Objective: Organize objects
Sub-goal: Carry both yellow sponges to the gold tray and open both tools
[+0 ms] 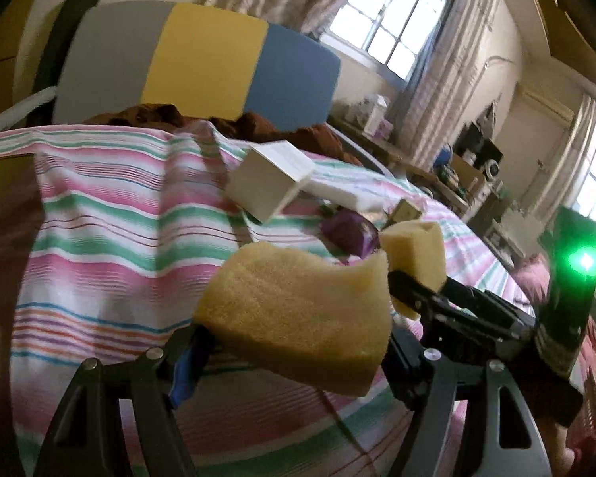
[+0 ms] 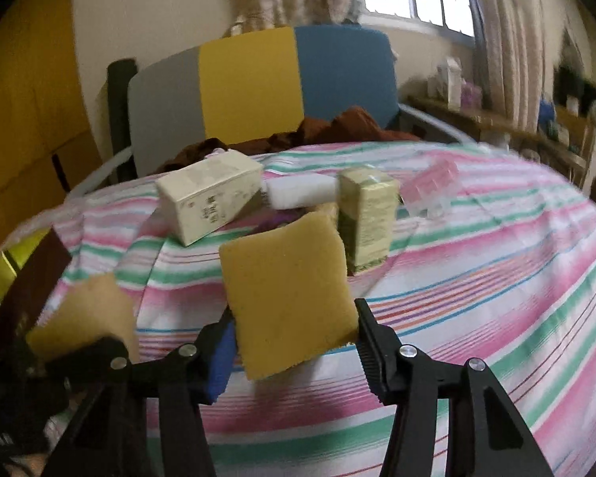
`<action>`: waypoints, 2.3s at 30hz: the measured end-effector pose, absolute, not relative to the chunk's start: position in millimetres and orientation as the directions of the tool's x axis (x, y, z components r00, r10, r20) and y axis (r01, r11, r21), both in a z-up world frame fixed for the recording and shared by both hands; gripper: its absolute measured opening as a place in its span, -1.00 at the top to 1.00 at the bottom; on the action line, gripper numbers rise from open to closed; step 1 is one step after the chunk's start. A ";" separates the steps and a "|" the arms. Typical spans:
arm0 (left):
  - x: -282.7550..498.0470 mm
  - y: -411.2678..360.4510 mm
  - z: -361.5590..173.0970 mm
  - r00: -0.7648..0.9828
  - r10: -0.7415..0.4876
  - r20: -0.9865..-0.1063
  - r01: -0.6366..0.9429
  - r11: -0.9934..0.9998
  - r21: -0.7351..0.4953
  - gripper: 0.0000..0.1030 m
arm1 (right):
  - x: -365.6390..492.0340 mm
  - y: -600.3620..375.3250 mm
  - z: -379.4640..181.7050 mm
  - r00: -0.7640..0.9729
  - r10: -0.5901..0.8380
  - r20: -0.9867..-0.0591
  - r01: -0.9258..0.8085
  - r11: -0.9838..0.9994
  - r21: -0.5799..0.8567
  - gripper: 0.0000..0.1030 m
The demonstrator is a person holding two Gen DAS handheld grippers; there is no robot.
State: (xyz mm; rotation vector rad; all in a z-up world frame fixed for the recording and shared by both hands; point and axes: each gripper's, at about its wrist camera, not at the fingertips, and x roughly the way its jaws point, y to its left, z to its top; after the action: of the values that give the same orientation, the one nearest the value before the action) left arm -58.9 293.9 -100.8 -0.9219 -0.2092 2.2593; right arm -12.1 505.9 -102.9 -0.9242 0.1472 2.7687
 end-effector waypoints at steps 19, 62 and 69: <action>7.4 268.3 -79.5 -0.471 0.717 -0.513 -0.673 -0.668 -0.317 -0.48 | 20.8 473.3 -99.2 -0.776 0.235 -0.585 -0.258 -0.965 -0.044 -0.06; -141.7 -43.5 -66.0 -0.626 0.344 -0.700 0.034 -0.884 -0.465 -0.64 | -121.1 197.1 -45.2 -0.635 -0.290 -0.716 0.206 -0.957 0.204 -0.65; -128.3 -52.9 -66.2 -0.653 0.341 -0.676 0.075 -0.859 -0.506 -0.68 | -96.0 207.3 -31.8 -0.700 -0.290 -0.652 0.218 -0.957 0.192 -0.72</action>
State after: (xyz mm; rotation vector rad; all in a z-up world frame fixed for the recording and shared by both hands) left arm -128.3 -52.9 -66.2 -1.2275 -0.7610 2.6168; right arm -96.0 207.3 -31.8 -1.2480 0.1730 3.1777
